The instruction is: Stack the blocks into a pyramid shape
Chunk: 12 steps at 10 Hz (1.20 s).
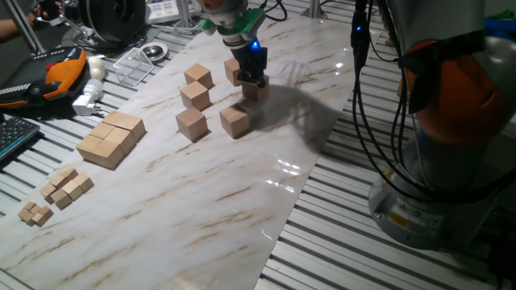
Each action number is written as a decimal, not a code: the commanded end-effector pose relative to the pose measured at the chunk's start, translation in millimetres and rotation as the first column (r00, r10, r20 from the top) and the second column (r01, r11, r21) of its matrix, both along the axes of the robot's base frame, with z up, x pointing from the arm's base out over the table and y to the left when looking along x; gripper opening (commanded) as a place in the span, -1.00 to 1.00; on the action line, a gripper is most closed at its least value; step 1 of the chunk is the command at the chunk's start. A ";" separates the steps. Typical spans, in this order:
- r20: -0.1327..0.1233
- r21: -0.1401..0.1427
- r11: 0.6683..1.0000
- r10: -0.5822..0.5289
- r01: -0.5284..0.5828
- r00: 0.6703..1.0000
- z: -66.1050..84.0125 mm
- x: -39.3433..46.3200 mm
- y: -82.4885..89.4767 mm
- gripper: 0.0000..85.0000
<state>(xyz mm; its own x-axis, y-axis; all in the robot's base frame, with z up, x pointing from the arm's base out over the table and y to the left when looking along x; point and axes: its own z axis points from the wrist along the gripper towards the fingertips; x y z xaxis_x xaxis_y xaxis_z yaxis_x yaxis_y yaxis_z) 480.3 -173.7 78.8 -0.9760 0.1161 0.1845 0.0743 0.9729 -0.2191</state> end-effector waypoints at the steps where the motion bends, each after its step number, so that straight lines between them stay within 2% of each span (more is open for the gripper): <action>1: 0.005 -0.004 1.000 -0.001 0.001 1.000 0.0 1.3 -0.9 -1.00; 3: 0.015 -0.010 1.000 -0.010 0.010 1.000 0.4 5.9 -4.2 -1.00; 5: 0.020 -0.011 1.000 0.004 -0.004 1.000 3.1 16.1 -12.2 -1.00; 6: 0.024 0.000 1.000 0.006 -0.006 1.000 2.5 18.9 -15.4 -1.00; 7: 0.018 -0.007 1.000 0.006 -0.006 1.000 5.2 19.6 -11.9 -1.00; 8: -0.002 0.013 1.000 -0.013 0.013 1.000 11.4 16.9 -5.6 -1.00; 9: -0.007 -0.005 1.000 -0.024 0.024 1.000 16.7 12.0 2.0 -1.00; 10: -0.001 -0.017 0.999 -0.029 0.029 1.000 14.9 5.2 5.0 -1.00; 11: 0.010 -0.011 1.000 -0.029 0.029 1.000 8.2 -1.3 4.8 -1.00; 12: 0.015 -0.005 1.000 -0.024 0.024 1.000 4.2 -1.7 2.4 -1.00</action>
<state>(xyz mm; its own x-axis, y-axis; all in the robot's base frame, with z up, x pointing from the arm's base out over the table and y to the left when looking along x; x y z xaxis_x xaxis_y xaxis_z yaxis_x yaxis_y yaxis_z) 478.8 -171.7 82.3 -0.9758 0.1410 0.1669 0.1020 0.9695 -0.2230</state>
